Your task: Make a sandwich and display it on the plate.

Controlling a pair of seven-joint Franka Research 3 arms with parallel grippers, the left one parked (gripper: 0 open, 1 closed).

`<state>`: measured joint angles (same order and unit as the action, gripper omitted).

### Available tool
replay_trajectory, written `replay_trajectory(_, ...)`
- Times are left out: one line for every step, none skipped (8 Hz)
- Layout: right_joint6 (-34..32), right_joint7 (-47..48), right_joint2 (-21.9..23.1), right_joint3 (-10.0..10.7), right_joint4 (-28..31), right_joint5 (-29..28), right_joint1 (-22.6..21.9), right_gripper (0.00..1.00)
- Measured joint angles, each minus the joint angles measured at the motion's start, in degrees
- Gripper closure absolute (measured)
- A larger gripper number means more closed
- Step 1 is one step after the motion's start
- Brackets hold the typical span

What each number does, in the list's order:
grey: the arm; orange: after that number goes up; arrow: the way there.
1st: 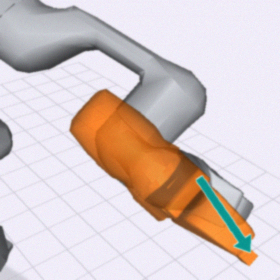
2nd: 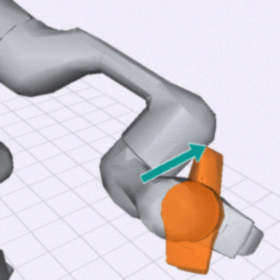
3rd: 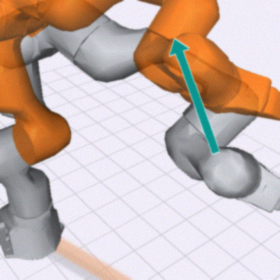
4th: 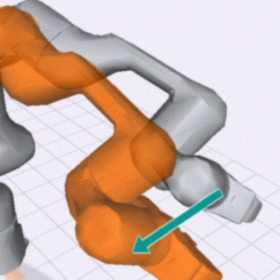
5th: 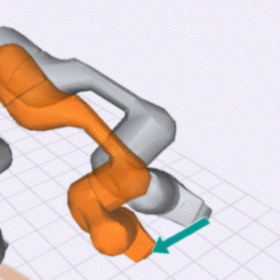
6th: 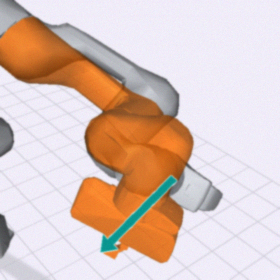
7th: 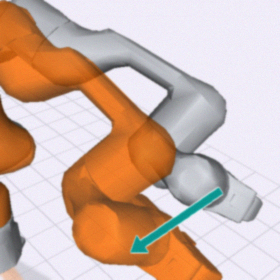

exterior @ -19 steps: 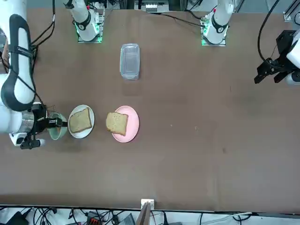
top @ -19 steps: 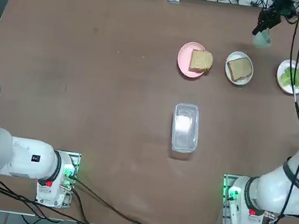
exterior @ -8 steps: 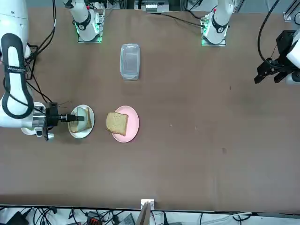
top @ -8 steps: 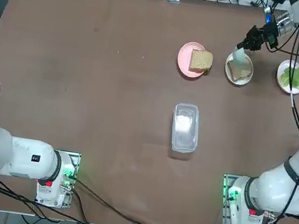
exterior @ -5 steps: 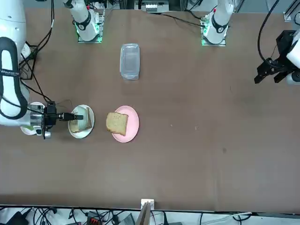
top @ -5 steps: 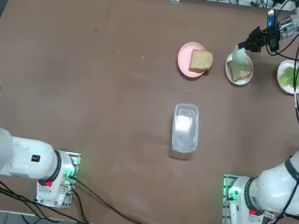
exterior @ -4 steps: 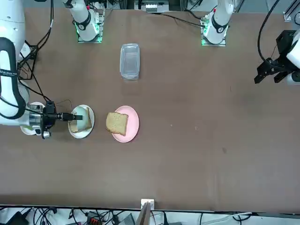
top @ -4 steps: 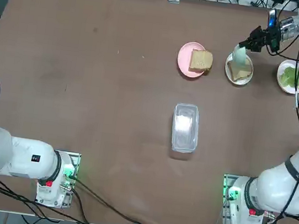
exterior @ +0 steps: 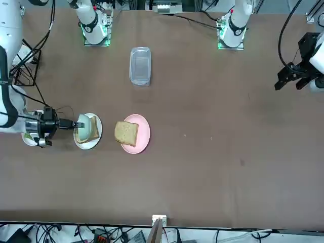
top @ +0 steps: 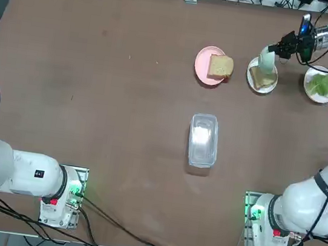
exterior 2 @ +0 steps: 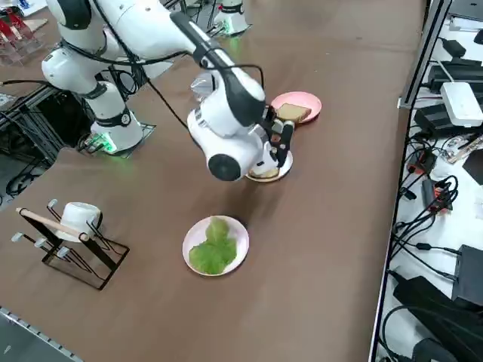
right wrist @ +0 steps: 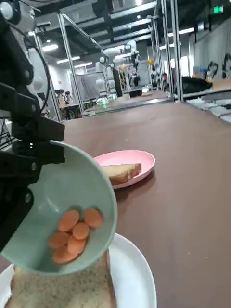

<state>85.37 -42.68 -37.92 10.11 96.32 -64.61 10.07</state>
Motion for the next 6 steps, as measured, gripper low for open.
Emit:
replay_trajectory(-2.19, -3.16, -1.11, 0.02, 0.03, -1.55, 1.42, 0.97)
replay_trajectory(-4.47, -6.09, -2.40, 0.05, 0.03, -3.52, 2.91, 0.97)
replay_trajectory(-5.85, -8.23, -3.53, 0.06, 0.04, -4.74, 3.95, 0.97)
replay_trajectory(-6.28, -9.47, -4.40, 0.06, 0.03, -5.78, 4.34, 0.97)
replay_trajectory(-6.36, -9.76, -4.93, -0.04, 0.03, -6.62, 4.29, 0.97)
replay_trajectory(-6.57, -10.09, -5.15, -0.13, 0.03, -7.41, 4.23, 0.97)
